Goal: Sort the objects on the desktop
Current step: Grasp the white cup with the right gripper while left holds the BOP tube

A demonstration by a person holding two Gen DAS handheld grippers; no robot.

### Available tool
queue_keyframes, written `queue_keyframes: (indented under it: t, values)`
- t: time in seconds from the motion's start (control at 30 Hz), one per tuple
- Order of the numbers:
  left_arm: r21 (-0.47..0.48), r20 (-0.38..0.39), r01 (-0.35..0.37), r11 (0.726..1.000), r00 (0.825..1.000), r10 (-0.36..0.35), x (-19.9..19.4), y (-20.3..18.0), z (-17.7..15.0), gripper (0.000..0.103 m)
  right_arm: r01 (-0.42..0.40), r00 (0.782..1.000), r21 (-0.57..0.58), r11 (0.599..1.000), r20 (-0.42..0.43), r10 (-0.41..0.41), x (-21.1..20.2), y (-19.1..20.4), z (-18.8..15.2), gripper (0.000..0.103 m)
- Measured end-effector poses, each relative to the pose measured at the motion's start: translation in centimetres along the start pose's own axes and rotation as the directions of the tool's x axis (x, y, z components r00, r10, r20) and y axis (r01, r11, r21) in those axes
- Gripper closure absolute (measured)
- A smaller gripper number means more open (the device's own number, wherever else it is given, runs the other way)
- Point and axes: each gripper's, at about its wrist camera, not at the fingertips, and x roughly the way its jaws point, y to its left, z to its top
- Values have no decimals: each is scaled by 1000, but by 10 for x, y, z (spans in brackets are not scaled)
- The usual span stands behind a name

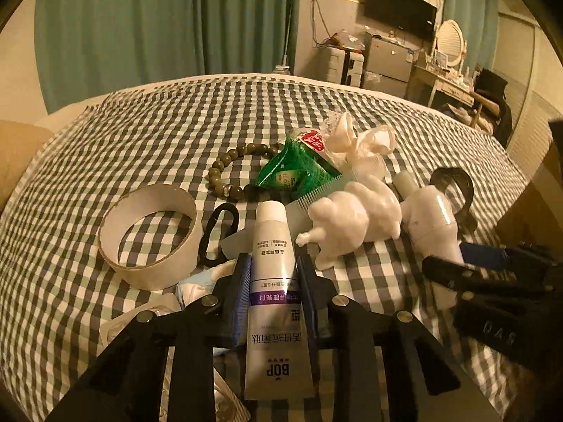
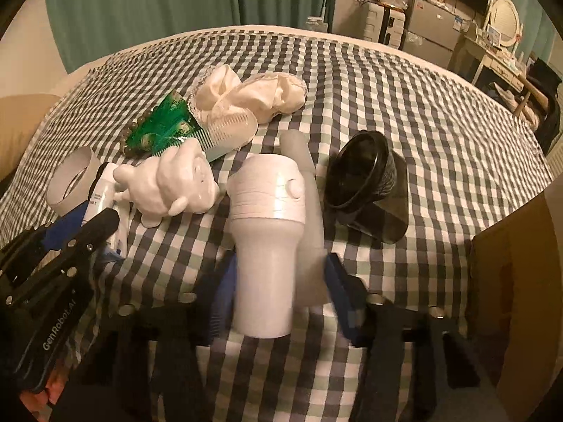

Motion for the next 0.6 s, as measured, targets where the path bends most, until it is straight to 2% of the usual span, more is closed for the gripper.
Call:
queue_keyframes:
  t: [0.1,0.2,0.33,0.6]
  values:
    - [-32,3,23,999,1000,-23,-8,5,0,76,-28,1000,-19,999,12,29,-11,4,0,71]
    - [-66,11,40,997,999,-40,-19,17,-1,77,-43,999,-21,999,-5,43,-15,7,-4,71]
    - [-139,-8,91,986,996,-93,-25,31,-4,77,-102,994,46,994,-29,103,-21,0,-9,71]
    - [-128,-5,62,990,998,-64,-51,26,-12,76,-142,990,130,981,3,143,-52,-6,-20,72]
